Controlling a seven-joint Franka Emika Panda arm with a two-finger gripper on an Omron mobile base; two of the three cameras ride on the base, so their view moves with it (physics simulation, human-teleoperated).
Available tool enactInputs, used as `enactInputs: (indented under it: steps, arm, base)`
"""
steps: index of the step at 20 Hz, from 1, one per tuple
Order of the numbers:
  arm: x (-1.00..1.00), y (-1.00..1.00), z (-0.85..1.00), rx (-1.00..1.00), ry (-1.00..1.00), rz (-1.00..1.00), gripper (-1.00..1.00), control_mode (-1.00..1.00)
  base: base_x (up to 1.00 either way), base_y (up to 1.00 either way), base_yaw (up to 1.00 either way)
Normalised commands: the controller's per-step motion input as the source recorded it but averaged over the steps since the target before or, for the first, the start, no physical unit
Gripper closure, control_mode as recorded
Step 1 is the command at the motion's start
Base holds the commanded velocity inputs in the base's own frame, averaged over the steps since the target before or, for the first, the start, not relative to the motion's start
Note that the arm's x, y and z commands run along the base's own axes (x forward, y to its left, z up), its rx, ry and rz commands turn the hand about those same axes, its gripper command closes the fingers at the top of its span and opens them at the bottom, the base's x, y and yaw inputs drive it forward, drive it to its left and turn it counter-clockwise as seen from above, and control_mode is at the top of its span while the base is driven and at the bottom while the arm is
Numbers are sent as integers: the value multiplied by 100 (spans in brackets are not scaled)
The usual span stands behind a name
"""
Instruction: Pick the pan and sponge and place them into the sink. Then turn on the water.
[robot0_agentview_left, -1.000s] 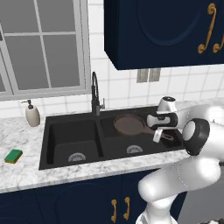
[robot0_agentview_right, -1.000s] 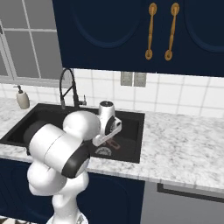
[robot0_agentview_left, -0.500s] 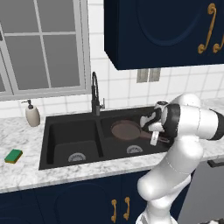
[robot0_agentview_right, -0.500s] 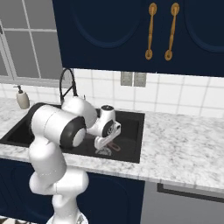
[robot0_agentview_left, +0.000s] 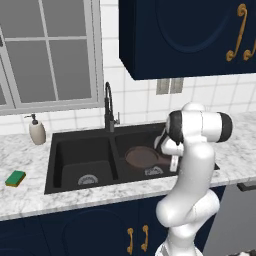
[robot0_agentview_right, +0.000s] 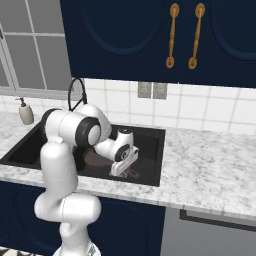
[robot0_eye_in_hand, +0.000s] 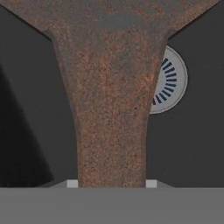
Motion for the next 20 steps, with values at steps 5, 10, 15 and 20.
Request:
enactInputs:
  steps: [5, 10, 15, 20]
  arm:
    - [36, 0, -39, 0, 0, 4, 100, -100]
    - [40, 0, -32, 0, 0, 2, 100, -100]
    - [44, 0, -32, 0, 0, 2, 100, -100]
    - [45, 0, -28, 0, 0, 2, 100, -100]
  base:
    - [0, 0, 0]
    - [0, 0, 0]
    - [0, 0, 0]
    - [0, 0, 0]
